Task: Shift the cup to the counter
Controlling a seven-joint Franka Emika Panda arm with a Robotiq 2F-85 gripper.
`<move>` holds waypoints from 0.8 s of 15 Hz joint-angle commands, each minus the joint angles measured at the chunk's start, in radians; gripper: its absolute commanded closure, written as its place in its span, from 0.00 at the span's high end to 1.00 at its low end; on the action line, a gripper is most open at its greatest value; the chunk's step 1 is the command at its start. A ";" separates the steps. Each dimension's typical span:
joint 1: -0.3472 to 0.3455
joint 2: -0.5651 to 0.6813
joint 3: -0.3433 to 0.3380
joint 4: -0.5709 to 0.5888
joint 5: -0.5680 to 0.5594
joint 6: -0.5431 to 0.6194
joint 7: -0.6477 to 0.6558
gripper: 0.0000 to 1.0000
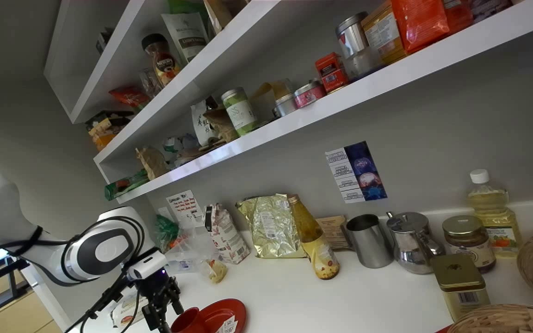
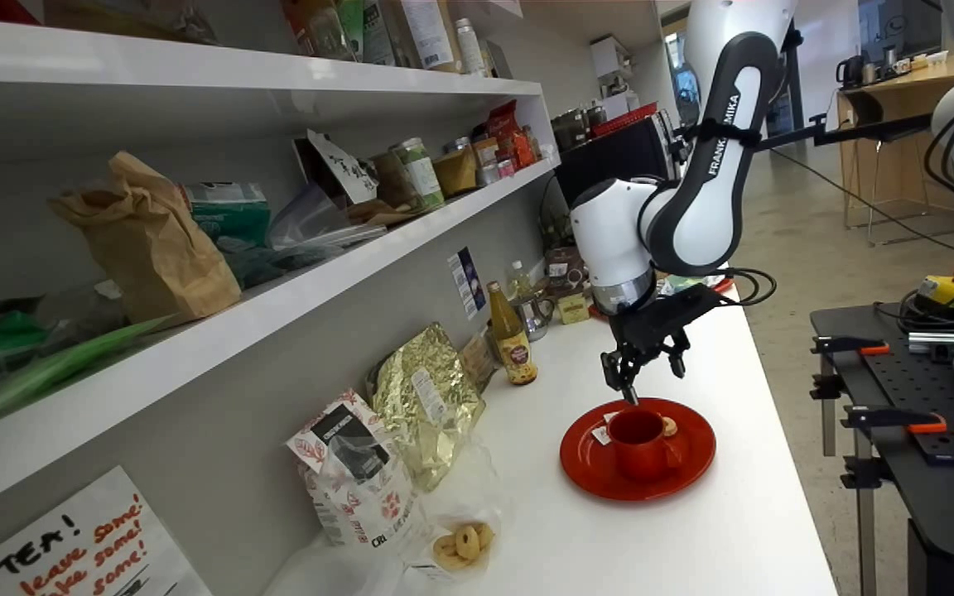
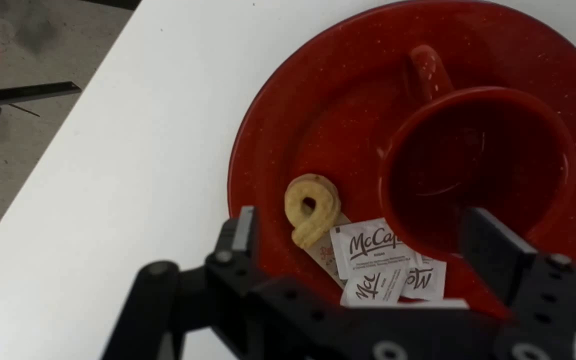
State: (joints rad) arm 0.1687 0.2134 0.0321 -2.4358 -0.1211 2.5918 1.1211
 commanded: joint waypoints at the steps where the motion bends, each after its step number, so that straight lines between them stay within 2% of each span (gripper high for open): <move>1: 0.025 0.027 -0.012 0.004 -0.019 0.020 0.036 1.00; 12: 0.050 0.081 -0.022 0.013 -0.014 0.015 0.035 1.00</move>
State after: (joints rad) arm 0.1949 0.2754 0.0316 -2.4381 -0.1211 2.5917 1.1214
